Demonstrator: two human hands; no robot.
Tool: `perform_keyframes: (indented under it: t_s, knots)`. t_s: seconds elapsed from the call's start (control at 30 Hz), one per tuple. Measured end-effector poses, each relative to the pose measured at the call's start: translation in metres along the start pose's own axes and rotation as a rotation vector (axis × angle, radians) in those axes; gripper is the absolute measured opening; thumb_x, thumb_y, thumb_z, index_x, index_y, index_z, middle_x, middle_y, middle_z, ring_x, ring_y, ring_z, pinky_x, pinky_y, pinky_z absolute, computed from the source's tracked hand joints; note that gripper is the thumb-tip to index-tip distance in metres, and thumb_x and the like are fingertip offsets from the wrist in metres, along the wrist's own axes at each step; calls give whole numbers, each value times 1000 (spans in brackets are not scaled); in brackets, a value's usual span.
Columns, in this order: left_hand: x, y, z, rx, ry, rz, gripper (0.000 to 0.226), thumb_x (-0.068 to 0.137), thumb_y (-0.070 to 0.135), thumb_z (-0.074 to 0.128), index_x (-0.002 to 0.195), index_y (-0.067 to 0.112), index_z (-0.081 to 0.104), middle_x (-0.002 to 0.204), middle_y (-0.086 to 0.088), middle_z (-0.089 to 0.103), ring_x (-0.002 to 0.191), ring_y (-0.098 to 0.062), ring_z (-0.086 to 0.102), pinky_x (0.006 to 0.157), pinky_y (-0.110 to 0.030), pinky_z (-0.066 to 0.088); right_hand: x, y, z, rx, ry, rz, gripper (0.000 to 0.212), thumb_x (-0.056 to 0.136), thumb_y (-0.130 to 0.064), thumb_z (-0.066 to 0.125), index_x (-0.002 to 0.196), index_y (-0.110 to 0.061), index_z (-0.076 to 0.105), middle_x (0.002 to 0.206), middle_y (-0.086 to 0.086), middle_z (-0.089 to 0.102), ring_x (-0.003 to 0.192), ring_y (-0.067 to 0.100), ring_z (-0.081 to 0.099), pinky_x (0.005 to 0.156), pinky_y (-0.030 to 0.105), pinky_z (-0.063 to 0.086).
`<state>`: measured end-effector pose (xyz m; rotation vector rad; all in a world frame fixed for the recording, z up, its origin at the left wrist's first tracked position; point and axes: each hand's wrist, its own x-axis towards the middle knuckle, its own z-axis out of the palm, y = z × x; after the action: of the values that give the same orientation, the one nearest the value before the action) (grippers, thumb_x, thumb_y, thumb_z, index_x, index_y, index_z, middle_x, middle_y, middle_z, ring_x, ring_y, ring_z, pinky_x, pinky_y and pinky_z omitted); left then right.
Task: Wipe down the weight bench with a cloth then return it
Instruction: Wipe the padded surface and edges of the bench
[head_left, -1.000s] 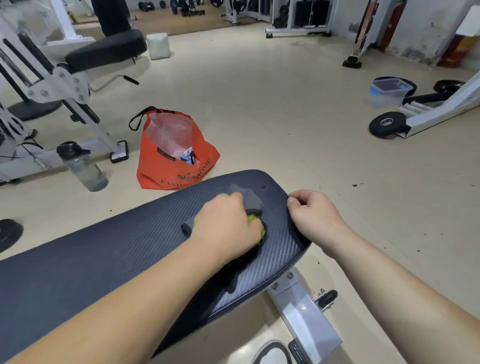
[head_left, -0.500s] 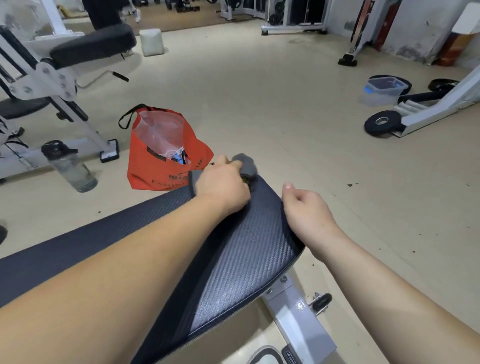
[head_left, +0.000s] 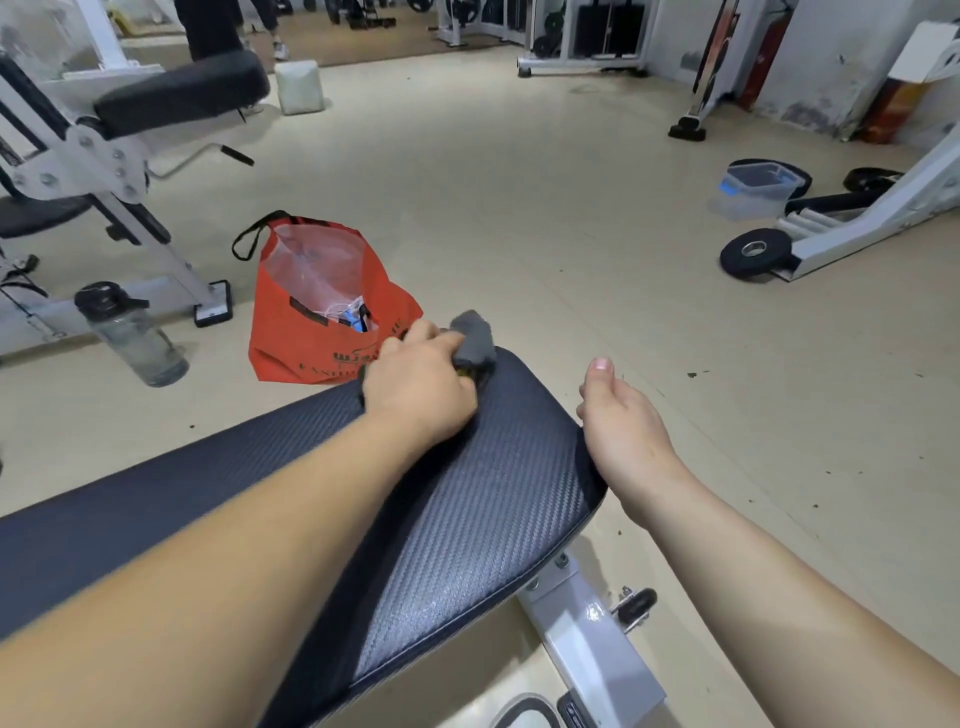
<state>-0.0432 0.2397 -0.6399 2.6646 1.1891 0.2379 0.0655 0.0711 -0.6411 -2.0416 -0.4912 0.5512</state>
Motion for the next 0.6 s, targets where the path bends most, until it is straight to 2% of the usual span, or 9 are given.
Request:
perform_keyframes:
  t_s: [0.07,0.13,0.2,0.3,0.37,0.43,0.5,0.53,0.6]
  knots:
    - [-28,20,5,-48,9,114,49,86,32,53,135,35,57,134,6,51,116,-32,52,98,-40,47,1,0,-1,4,17,-6,63,108,-52,20,115,-11,67,125,12,65,125,30,57,107,39,40]
    - [-65,28,6,-104,-24,362,51,83,32,54,134,38,57,130,12,53,110,-25,54,96,-36,48,2,0,-2,-2,30,-21,62,106,-54,19,114,-16,68,129,15,64,128,31,55,113,42,39]
    - [-95,23,-4,-194,-149,622,51,82,29,55,131,39,59,124,13,54,103,-21,55,93,-31,47,1,-2,-4,-11,23,-8,63,106,-55,19,116,-16,67,130,12,62,128,29,54,114,47,38]
    - [-81,-4,-19,-188,-263,813,50,81,23,54,130,31,63,122,5,57,107,-23,60,99,-31,47,-4,-3,-5,-49,10,-26,56,107,-51,22,92,-17,64,109,7,63,109,27,55,103,44,44]
    - [-54,-27,-18,-106,-161,665,53,80,28,47,131,28,62,125,1,58,115,-26,60,103,-37,47,-8,-4,-4,-58,-16,-38,55,108,-49,25,79,-16,58,87,2,58,90,25,51,84,38,43]
    - [-37,-46,-17,-79,-26,289,54,82,32,45,134,28,59,131,-1,55,121,-32,56,101,-43,49,-12,-7,-1,-84,-40,-58,54,109,-45,29,65,-17,45,69,-2,43,73,22,42,64,35,32]
    - [-45,-44,-15,-59,43,-36,46,88,30,51,133,27,58,133,-3,52,120,-36,53,94,-45,50,-16,-11,1,-131,-48,-96,53,109,-42,31,61,-19,31,64,-3,34,63,18,33,56,34,22]
    - [-59,-36,-15,-17,50,-75,44,88,29,53,133,28,57,132,-3,51,118,-35,53,91,-44,49,-16,-13,3,-151,-48,-112,53,109,-41,32,61,-19,29,63,-2,33,61,17,32,55,34,22]
    - [-96,-18,-16,11,41,49,48,86,31,52,133,35,54,130,3,50,115,-29,53,90,-40,50,-16,-15,7,-181,-55,-130,53,109,-41,34,61,-18,30,63,-2,34,61,16,32,54,33,22]
